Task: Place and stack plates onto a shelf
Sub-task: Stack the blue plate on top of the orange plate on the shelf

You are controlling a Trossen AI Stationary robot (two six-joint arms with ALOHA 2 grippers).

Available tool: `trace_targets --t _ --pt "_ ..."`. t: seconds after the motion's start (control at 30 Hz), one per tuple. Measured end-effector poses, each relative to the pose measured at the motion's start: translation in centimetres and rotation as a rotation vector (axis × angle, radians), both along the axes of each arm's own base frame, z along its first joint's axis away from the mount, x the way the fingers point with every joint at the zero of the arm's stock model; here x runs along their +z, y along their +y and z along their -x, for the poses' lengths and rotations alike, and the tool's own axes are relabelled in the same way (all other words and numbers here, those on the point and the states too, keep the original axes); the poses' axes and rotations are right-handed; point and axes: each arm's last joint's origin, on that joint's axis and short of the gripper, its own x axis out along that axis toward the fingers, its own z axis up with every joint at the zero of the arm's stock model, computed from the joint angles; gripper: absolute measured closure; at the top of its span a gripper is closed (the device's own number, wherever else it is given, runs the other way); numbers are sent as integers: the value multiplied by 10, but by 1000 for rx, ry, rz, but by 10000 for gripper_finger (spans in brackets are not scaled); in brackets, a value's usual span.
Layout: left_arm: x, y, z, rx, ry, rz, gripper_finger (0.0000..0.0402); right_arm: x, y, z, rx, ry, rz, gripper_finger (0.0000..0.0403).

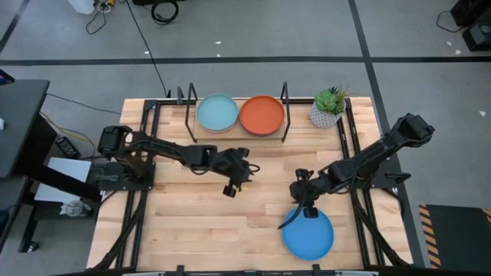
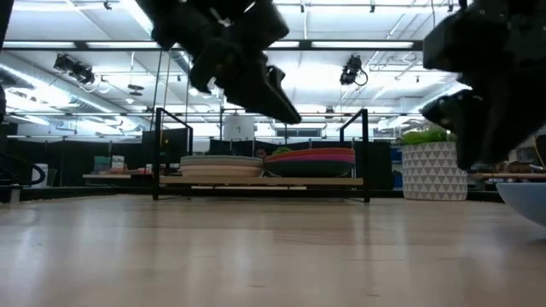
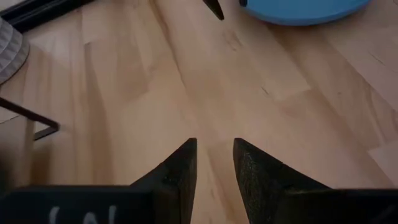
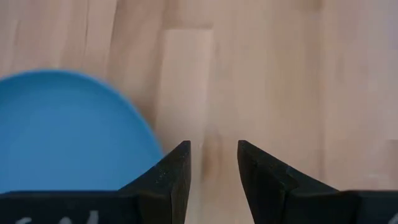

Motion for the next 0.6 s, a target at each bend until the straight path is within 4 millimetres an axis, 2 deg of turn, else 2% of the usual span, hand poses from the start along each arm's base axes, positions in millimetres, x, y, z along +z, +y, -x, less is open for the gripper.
trace_targets --t 0.13,0.3,0.53,0.6 --pt "-19 2 13 23 11 16 290 -13 8 -3 20 58 -30 265" --pt "-31 4 27 67 22 23 290 -23 14 -12 48 149 -43 265" --pt "-30 6 42 98 9 -2 290 -7 19 -27 69 242 75 265" --pt "-26 4 39 89 -24 1 290 2 18 -28 56 237 95 265"
